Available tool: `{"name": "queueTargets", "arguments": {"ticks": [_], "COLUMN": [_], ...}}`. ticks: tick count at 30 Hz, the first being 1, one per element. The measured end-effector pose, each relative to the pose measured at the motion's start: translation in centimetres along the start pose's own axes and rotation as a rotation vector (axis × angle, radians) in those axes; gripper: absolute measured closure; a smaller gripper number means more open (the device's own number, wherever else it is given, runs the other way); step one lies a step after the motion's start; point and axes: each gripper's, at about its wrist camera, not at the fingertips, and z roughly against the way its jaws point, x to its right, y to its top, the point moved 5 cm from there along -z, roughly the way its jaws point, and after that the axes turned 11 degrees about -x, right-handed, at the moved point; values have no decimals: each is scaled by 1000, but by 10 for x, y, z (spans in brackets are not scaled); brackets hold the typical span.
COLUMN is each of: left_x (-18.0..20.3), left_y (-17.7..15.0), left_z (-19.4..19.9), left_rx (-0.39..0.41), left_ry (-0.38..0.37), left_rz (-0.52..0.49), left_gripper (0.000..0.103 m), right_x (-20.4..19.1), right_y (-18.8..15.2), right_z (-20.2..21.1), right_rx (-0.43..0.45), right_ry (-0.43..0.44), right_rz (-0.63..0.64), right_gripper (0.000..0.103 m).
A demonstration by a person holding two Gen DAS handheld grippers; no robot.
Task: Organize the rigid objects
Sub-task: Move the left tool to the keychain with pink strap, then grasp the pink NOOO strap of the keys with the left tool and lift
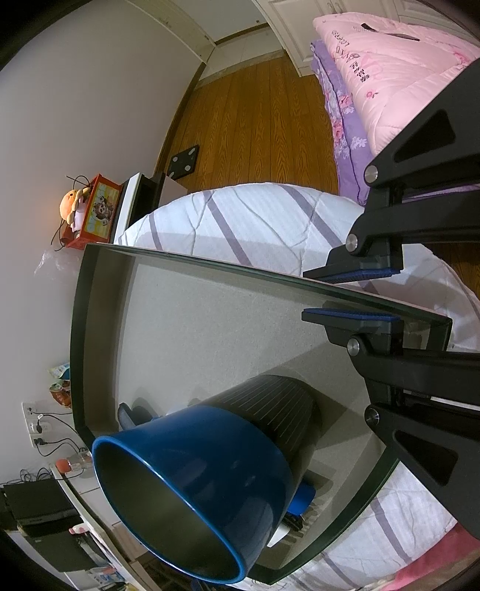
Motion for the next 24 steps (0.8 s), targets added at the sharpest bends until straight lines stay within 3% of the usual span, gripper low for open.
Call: {"name": "queueTargets", "arguments": {"ticks": [3,9,10,11,13,15,17,24], "left_x": [9,13,11,10,6,3,0,-7], "left_y": [13,32,33,32,27,23,17,-24], "left_z": [-13,-40,-44,-48,-56,-49,-42,-14], "left_rx": [-3,-26,-38,-50,-89,-71,-63,-59], "left_ry": [-26,10,27,34,-22,-36,-65,-93], "left_rz": [0,16,20,22,36,40,47,21], "left_gripper": [9,11,19,42,69,86,90,91], "right_x": [-1,-1,-1,-1,-1,-1,-1,-3], "right_y": [0,0,0,0,1,1,1,2], "right_z": [0,0,0,0,0,0,0,-1], "right_rx": [-1,-1,-1,-1,-3,-4,-5,-9], "right_ry": [-2,-3,-4,-4,-6,-9,-11,-20], "right_rz": [0,1,1,1,0,1,3,9], "right_gripper": [88,88,88,88,88,88,88,88]}}
